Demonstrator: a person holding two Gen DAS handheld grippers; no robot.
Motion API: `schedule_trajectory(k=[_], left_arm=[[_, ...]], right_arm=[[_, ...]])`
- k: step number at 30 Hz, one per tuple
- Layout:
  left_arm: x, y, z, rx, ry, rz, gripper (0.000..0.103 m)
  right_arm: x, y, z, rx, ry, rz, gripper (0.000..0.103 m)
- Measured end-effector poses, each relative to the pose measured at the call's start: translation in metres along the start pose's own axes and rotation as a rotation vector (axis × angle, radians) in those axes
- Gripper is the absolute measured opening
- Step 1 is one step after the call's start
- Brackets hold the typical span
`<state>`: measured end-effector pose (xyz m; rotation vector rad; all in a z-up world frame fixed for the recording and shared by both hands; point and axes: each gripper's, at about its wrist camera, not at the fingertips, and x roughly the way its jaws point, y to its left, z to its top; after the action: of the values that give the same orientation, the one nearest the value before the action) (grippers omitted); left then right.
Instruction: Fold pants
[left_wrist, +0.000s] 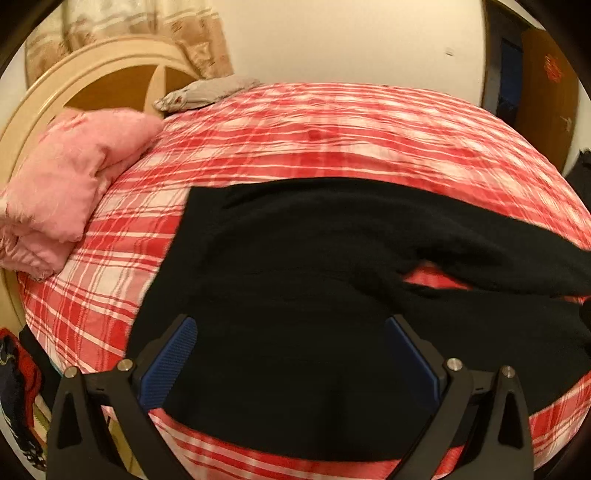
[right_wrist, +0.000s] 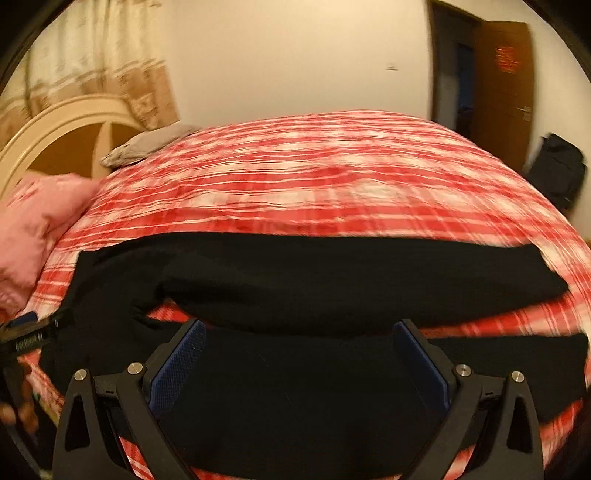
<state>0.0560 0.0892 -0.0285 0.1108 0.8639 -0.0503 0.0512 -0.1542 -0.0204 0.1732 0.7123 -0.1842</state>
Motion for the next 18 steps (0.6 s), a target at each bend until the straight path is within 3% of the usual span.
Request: schedule_trajectory(k=[4, 6, 7, 8, 13, 18], left_arm=[[0.016, 0.035, 0.024, -0.111, 0.034, -0.031, 0.103], [0.024, 0.048, 0.038, -0.163, 0.053, -0.061, 0.103], [0.029, 0.055, 0.047, -0.191, 0.056, -0.082, 0.103], [0.034, 0.059, 0.053, -0.21, 0.057, -0.092, 0.103], [0.06, 0.073, 0.077, -0.27, 0.066, -0.051, 0.103], [0.096, 0.063, 0.087, -0.237, 0.133, -0.035, 0.103]], right_arm=[[0.035, 0.01, 0.032, -0.039, 0.049, 0.095, 0.101], [0.052, 0.013, 0.042, -0.053, 0.068, 0.119, 0.088], [0.063, 0.017, 0.046, -0.069, 0.089, 0.122, 0.071], [0.074, 0.02, 0.05, -0.084, 0.114, 0.128, 0.062], [0.121, 0.041, 0.07, -0.145, 0.182, 0.153, 0.061], [0.158, 0.078, 0.092, -0.24, 0.204, 0.221, 0.061]])
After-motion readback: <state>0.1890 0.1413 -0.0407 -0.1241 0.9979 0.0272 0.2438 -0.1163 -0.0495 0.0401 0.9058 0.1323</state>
